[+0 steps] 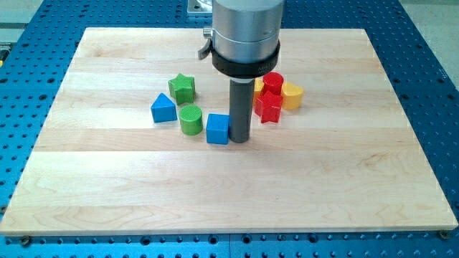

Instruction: Move the blue cube into the green star

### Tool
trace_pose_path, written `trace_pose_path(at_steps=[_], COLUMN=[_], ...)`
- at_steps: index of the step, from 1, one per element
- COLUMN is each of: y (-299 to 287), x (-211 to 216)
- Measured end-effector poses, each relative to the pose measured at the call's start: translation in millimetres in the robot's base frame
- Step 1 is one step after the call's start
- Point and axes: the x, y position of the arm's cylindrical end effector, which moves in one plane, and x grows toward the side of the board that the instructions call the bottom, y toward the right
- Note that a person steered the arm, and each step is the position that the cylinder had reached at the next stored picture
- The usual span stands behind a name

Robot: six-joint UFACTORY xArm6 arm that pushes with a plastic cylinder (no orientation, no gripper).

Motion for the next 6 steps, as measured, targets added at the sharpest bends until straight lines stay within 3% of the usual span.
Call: trace_pose_path(at_steps=[2, 3, 6], y=[22, -25, -18], x=[59, 59, 10])
